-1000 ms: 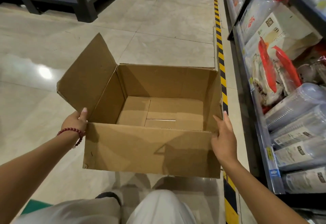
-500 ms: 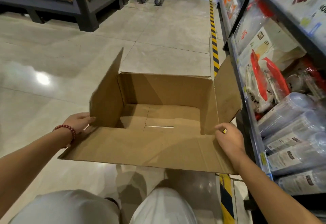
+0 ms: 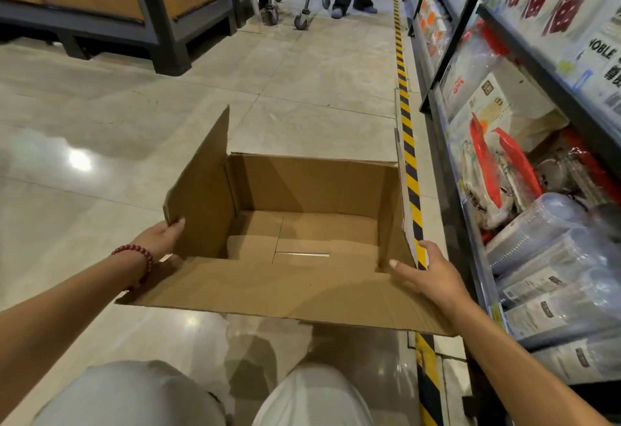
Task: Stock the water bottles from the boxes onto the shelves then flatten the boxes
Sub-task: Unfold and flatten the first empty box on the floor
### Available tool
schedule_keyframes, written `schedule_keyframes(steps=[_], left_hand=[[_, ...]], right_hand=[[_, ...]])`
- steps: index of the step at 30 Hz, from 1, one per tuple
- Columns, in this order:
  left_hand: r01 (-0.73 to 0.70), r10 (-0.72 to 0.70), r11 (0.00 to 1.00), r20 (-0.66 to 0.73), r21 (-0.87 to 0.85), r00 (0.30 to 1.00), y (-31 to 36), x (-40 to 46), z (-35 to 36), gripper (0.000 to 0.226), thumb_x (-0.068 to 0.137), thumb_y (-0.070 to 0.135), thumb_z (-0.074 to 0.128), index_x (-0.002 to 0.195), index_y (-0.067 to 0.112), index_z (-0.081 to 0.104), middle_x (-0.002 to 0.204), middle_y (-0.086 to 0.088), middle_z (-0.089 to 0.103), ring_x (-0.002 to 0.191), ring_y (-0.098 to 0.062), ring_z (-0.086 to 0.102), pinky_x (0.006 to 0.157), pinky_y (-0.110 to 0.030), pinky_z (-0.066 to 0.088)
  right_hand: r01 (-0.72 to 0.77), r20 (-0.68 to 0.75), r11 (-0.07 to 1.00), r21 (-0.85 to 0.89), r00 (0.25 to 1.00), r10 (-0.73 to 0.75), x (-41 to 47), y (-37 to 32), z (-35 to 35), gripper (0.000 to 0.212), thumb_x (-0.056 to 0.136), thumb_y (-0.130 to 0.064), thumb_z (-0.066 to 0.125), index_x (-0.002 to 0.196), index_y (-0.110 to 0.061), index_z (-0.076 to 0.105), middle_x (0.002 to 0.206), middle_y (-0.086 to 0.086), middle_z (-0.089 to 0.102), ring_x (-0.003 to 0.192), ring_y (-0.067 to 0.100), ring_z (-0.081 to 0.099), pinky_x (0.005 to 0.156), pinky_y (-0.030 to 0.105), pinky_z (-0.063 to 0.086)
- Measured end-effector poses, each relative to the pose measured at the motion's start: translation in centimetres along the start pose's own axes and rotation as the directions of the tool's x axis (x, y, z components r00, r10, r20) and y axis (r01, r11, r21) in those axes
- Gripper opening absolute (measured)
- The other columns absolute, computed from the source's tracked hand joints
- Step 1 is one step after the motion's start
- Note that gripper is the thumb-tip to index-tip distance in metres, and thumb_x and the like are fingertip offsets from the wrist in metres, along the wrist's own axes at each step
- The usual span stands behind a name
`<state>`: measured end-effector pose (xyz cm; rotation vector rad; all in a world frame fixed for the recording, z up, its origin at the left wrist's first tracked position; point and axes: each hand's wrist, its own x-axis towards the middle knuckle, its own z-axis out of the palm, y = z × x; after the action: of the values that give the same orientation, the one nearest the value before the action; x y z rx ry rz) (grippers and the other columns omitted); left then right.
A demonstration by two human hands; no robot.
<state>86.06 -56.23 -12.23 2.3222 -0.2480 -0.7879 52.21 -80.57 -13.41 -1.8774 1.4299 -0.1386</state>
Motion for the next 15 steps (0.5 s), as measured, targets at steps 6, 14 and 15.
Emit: schedule_keyframes(steps=[6,14,15], left_hand=[[-0.02,0.009,0.998,-0.198,-0.052,0.98,-0.4,0.3,0.6,0.056,0.099,0.042,0.034,0.134,-0.001,0.045,0.133,-0.02,0.051,0.119,-0.04,0.048,0.101,-0.049,0.038],[-0.267,0.253,0.964,-0.364,0.011,0.896,-0.5,0.7,0.9,0.039,0.101,0.026,0.037,0.121,0.0,0.059,0.117,-0.019,0.062,0.104,-0.035,0.054,0.092,-0.044,0.042],[-0.275,0.261,0.961,-0.376,0.016,0.889,-0.5,1.0,0.7,0.038,0.101,0.025,0.037,0.12,0.001,0.059,0.115,-0.019,0.062,0.102,-0.035,0.055,0.091,-0.043,0.042]], right_hand=[[0.148,-0.161,0.989,-0.021,0.976,-0.149,0.7,-0.4,1.2,0.036,0.101,-0.03,0.036,0.128,-0.013,0.054,0.119,0.008,0.062,0.102,0.025,0.056,0.076,0.029,0.039],[0.276,-0.309,0.958,0.072,0.92,-0.241,1.4,-0.6,2.4,0.028,0.102,-0.02,0.034,0.084,-0.013,0.053,0.075,-0.003,0.054,0.073,0.014,0.052,0.06,0.019,0.036],[0.276,-0.315,0.958,0.081,0.919,-0.239,1.6,-0.8,2.6,0.026,0.102,-0.02,0.033,0.086,-0.014,0.052,0.075,-0.005,0.053,0.073,0.01,0.052,0.06,0.018,0.036]])
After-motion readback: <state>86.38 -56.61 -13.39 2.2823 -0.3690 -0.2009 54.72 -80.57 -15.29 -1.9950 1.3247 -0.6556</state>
